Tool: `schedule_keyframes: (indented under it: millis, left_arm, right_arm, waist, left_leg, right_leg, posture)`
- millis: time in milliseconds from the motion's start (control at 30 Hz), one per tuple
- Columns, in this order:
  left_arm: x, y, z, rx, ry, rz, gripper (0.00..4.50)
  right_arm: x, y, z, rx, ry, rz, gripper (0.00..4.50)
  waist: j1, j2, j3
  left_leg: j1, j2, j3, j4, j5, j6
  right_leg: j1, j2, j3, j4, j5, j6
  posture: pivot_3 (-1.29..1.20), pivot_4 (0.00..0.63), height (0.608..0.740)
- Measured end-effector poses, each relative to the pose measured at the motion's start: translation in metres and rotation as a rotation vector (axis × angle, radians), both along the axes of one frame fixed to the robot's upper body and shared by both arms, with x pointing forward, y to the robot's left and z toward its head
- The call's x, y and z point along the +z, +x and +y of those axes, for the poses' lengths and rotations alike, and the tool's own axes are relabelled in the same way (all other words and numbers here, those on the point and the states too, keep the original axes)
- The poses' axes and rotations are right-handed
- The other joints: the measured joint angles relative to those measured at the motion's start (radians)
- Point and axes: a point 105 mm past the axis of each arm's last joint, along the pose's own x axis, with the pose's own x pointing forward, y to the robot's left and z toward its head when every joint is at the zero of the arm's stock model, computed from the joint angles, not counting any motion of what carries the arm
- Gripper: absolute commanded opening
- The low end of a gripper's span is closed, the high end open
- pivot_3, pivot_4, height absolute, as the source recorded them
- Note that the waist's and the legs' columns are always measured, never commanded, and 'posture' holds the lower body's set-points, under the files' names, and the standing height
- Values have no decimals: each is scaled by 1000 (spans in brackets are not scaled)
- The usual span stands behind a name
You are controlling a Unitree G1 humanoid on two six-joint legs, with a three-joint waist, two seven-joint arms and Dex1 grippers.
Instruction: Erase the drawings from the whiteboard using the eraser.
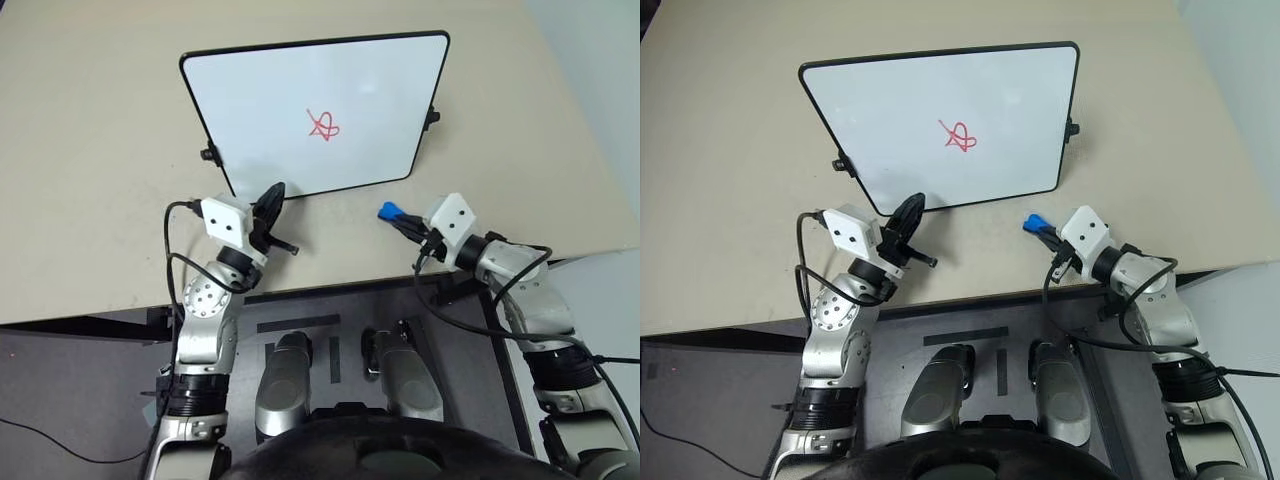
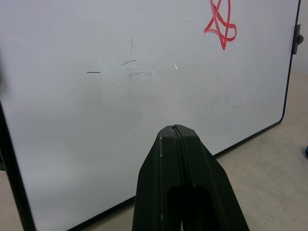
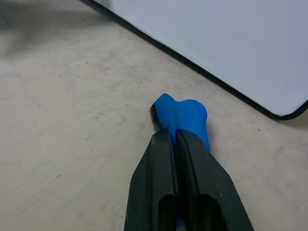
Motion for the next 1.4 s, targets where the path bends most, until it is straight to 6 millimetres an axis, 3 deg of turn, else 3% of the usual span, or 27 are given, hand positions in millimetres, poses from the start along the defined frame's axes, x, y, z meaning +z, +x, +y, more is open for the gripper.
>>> schedule_keyframes:
  millis: [167,300,567,767,967,1200,1400]
  left_arm:
    - [3,3,-3,-8,-5,-11,0]
    - [4,6,-5,-12,-8,-18,0]
    - [4,8,-4,-1,-15,-31,0]
    - [-1,5,1,33,-20,-20,0]
    - [0,3,3,49,-7,-28,0]
    - [0,3,3,50,-4,-29,0]
    - [1,3,3,49,-4,-32,0]
  right_arm:
    - [59,3,37,196,-36,-295,22]
    - [83,9,65,346,-140,-525,22]
    - [78,46,78,430,-317,-766,22]
    - [77,61,81,445,-373,-891,22]
    - [77,67,85,426,-376,-979,22]
    - [106,69,91,384,-326,-1111,22]
    - [104,69,91,382,-316,-1106,22]
  waist:
    - [-5,0,0]
    - [-5,0,0]
    - [1,1,0]
    - [-2,1,0]
    - [-5,1,1]
    - [-7,2,1]
    - [-7,2,1]
  left_leg:
    - [0,0,0,0,0,0]
    - [0,0,-1,-1,-1,0]
    - [-1,1,-1,-1,-3,1]
    - [-1,1,-1,-1,-3,0]
    - [-1,1,-1,-1,-3,0]
    - [-1,2,-1,0,-3,0]
    - [-2,2,-1,-1,-5,0]
  right_leg:
    - [-1,0,0,1,2,-3]
    - [-2,0,0,0,5,-8]
    - [-5,-2,0,0,6,-9]
    - [-6,-2,0,2,7,-11]
    - [-8,-2,0,2,12,-13]
    - [-10,-2,0,1,15,-14]
    - [-10,-2,0,-2,14,-13]
  posture:
    - [0,150,740]
    - [0,150,740]
    - [0,150,740]
    - [0,150,740]
    - [0,150,740]
    - [0,150,740]
    - [0,150,740]
